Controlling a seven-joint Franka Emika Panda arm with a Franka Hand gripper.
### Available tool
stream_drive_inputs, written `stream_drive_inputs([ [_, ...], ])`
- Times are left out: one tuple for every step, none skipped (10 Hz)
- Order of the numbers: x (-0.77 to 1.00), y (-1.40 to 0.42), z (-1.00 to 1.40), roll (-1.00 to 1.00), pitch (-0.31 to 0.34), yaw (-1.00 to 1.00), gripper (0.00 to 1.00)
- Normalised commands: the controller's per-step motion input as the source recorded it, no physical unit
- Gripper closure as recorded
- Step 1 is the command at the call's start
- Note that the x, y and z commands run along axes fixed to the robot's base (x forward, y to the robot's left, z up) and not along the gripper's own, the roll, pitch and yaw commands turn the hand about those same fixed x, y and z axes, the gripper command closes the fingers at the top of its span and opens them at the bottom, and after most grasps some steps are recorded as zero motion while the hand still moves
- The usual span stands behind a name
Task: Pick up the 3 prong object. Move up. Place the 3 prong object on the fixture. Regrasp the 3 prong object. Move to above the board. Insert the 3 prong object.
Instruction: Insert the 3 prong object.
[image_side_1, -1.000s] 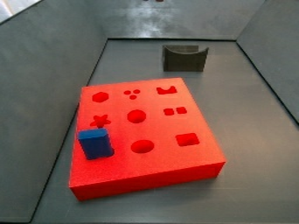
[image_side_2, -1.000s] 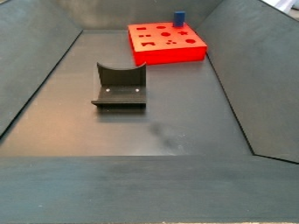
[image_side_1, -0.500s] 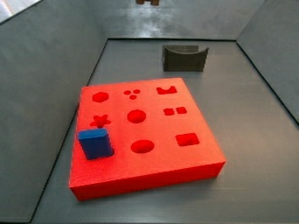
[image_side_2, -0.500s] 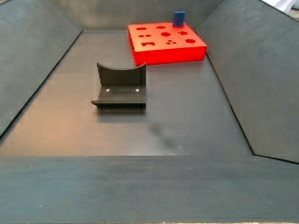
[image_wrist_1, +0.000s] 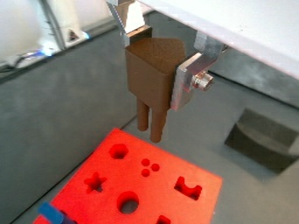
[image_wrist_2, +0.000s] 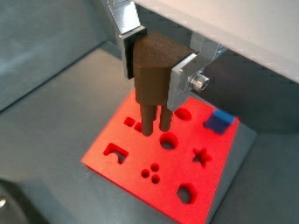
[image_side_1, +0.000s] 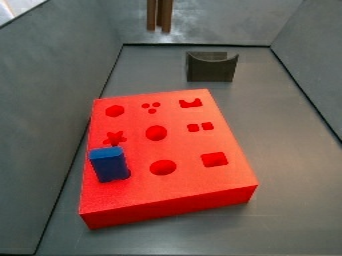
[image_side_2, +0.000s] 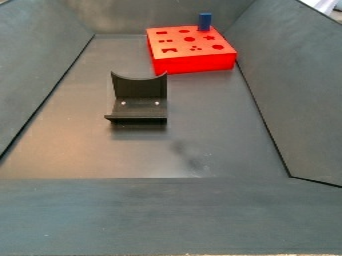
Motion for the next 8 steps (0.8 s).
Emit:
stream_drive_inputs([
  [-0.16, 0.00, -0.60, -0.12, -0.041, -0.85, 1.00],
  [-0.01, 0.01, -0.68, -0.06, 0.000, -0.90, 1.00],
  [0.00, 0.00, -0.69, -0.05, 0.000, -0.96, 1.00],
  [0.00, 0.00, -0.70, -0.07, 0.000, -0.97, 1.00],
  [0.00, 0.01, -0.66, -0.06, 0.000, -0.90, 1.00],
  [-0.11, 0.07, -0.45, -0.04, 0.000, -0.82, 1.00],
  [0.00, 0.00, -0.12, 0.02, 0.000, 0.00, 1.00],
  [-0.32, 0.23, -0.34, -0.03, 0.000, -0.09, 1.00],
])
